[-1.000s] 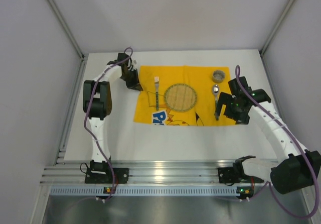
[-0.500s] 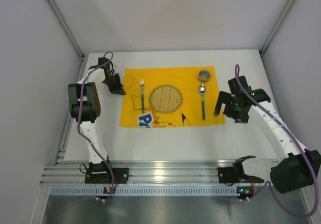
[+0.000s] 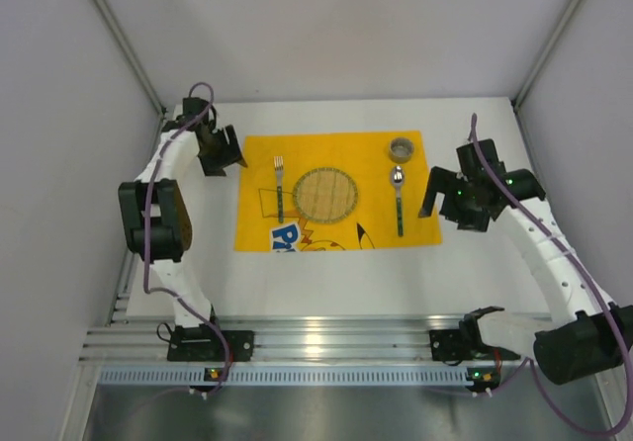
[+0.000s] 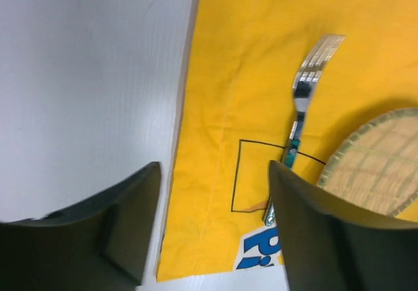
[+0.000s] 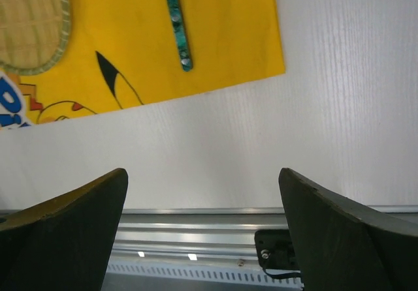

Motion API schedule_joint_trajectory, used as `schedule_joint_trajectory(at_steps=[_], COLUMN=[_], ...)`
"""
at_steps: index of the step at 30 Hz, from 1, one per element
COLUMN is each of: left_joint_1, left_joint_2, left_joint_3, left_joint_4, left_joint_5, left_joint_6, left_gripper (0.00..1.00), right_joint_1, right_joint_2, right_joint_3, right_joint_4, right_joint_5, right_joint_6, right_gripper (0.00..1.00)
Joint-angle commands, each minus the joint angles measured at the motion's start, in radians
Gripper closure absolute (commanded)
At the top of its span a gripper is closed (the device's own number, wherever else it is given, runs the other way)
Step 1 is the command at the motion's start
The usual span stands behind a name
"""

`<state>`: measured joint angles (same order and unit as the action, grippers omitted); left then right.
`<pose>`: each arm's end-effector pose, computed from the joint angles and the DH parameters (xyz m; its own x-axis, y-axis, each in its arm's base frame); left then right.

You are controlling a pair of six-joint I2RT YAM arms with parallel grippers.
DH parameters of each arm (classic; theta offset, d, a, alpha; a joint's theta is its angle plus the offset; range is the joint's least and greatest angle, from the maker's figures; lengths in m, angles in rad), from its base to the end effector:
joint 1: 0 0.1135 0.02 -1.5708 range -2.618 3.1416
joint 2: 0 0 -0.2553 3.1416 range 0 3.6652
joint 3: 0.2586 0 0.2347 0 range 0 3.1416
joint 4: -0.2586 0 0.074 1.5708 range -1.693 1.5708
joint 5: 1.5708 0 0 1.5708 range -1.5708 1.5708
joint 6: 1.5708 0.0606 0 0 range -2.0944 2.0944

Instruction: Set the dinner table for one person

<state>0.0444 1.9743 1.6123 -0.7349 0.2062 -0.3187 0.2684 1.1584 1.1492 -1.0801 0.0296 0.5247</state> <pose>0.4147 0.0060 0.2054 -0.8598 -0.3452 -0.3763 -0.2311 0.9202 -0.3160 0.2005 0.0533 0.2861 -0.8658 0.2812 -0.4139 0.2101 0.9550 0.2093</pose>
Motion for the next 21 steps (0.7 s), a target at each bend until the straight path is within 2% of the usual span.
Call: schedule_joint_trajectory(at_steps=[1,5,6,8,9,11,12,14,15,17,18,21], left_joint_1=[-0.024,-0.031,-0.034,-0.041,-0.041,-0.070,-0.075,-0.077,-0.077,-0.077,-0.077,-0.075], left_joint_2=[-0.236,-0.386,-0.423,-0.564,-0.612,-0.727,-0.796,-0.863,-0.928,-0.982,-1.018,-1.034], left_joint_3=[0.020,-0.003,-0.056,-0.144,-0.251,-0.355,-0.476,-0.610,-0.743,-0.865,-0.969,-1.118], left_joint_4=[0.002,0.032,0.055,0.185,0.246,0.379,0.425,0.599,0.655,0.829,0.883,1.029], left_joint_5=[-0.056,-0.068,-0.099,-0.129,-0.133,-0.230,-0.247,-0.268,-0.269,-0.298,-0.315,-0.370], left_joint_6=[0.013,0.033,0.046,0.062,0.078,0.104,0.127,0.144,0.168,0.171,0.170,0.150], left_gripper=[0.22,0.20,0.20,0.21,0.21,0.23,0.23,0.25,0.25,0.25,0.24,0.21], right_joint_1=[0.011,0.015,0.017,0.017,0.017,0.017,0.018,0.017,0.018,0.018,0.018,0.018], right_joint_2=[-0.049,-0.101,-0.136,-0.201,-0.224,-0.276,-0.331,-0.390,-0.446,-0.526,-0.549,-0.653], right_joint_3=[0.142,0.245,0.269,0.276,0.270,0.244,0.200,0.153,0.111,0.060,0.044,-0.015], right_joint_4=[0.031,0.077,0.088,0.126,0.140,0.189,0.209,0.261,0.275,0.301,0.307,0.322], right_joint_5=[-0.114,-0.233,-0.246,-0.284,-0.292,-0.316,-0.329,-0.342,-0.346,-0.343,-0.339,-0.321], right_joint_6=[-0.014,-0.057,-0.064,-0.084,-0.088,-0.083,-0.075,-0.048,-0.039,-0.029,-0.029,-0.052], right_gripper=[0.00,0.00,0.00,0.00,0.00,0.00,0.00,0.00,0.00,0.00,0.00,0.00])
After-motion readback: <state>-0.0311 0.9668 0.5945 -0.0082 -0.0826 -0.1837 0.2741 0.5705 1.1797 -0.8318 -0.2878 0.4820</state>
